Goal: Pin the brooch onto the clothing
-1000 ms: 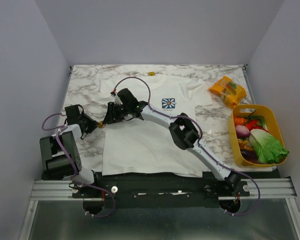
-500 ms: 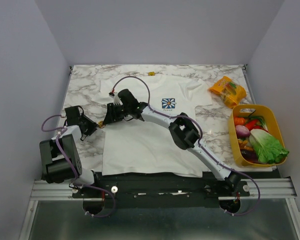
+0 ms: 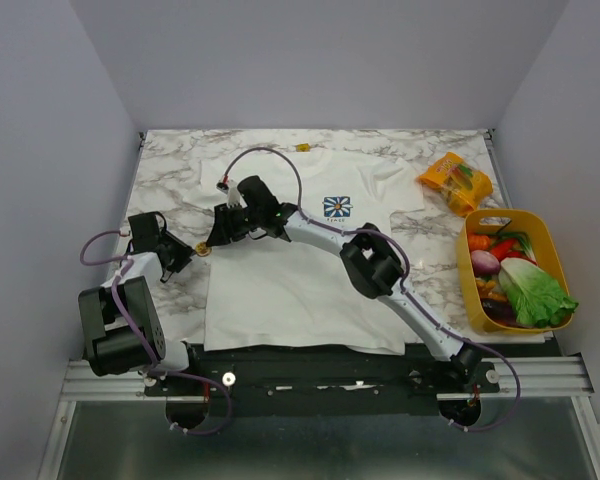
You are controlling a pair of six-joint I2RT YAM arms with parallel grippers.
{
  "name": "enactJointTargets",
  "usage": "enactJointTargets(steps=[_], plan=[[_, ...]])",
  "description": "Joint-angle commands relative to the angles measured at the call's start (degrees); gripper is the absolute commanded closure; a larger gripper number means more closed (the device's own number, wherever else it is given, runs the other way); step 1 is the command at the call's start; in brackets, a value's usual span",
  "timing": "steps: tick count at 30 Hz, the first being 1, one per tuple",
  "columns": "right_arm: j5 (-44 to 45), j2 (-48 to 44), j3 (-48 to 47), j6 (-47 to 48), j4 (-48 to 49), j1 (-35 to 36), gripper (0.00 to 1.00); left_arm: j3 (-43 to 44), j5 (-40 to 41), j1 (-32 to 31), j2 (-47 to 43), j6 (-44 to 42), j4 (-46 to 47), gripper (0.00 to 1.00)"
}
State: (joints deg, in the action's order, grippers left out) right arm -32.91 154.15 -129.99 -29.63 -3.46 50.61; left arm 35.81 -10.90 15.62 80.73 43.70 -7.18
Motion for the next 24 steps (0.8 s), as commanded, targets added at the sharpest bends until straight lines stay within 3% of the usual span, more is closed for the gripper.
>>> enactJointTargets(steps=[1, 15, 24], plan=[[-0.76, -3.94, 1.68, 2.47, 2.94, 0.45, 0.52, -0.04, 1.75, -0.15, -1.28, -0.72, -1.35, 0.62], [2.85, 4.05, -8.16, -0.08, -0.75, 0.98, 0.56, 0.40, 2.28, 0.03, -1.71, -0.64, -2.14, 0.61], [2.59, 5.02, -8.96, -1.83, -3.39, 1.07, 0.56, 1.36, 2.11, 0.12, -1.36, -0.20, -2.31, 0.59]])
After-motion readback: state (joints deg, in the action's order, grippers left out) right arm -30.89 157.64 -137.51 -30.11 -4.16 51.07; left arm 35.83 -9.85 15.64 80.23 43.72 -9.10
